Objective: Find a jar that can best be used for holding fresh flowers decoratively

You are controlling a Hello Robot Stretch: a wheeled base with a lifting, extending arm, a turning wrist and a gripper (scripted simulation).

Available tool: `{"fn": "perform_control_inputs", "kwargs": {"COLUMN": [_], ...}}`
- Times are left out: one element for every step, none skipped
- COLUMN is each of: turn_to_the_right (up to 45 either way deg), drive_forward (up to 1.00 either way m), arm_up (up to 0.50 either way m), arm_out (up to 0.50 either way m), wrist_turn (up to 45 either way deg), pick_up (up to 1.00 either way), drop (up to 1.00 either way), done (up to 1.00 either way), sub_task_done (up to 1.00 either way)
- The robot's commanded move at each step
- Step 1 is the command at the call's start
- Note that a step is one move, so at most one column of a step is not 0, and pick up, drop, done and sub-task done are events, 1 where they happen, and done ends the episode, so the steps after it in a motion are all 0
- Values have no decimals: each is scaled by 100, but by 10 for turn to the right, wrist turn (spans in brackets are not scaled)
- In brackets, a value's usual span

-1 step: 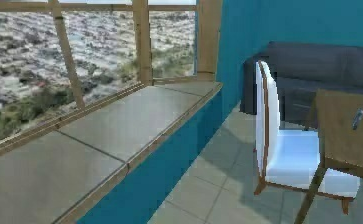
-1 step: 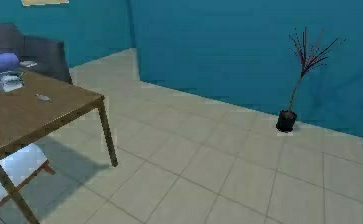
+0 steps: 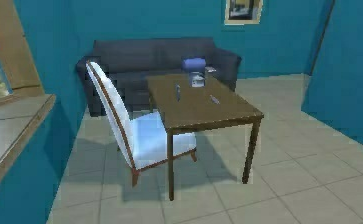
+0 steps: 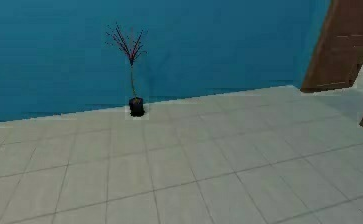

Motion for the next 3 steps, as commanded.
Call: {"fn": "perform_control_inputs", "kwargs": {"turn_to_the_right": [450,270,0], "drive_forward": [0,0,15], "arm_up": [0,0,0], "arm_out": [0,0,0], "wrist_turn": [0,0,0], "pick_up": [0,0,0], "drop": [0,0,0], "done": [0,0,0], "sub_task_done": [0,0,0]}}
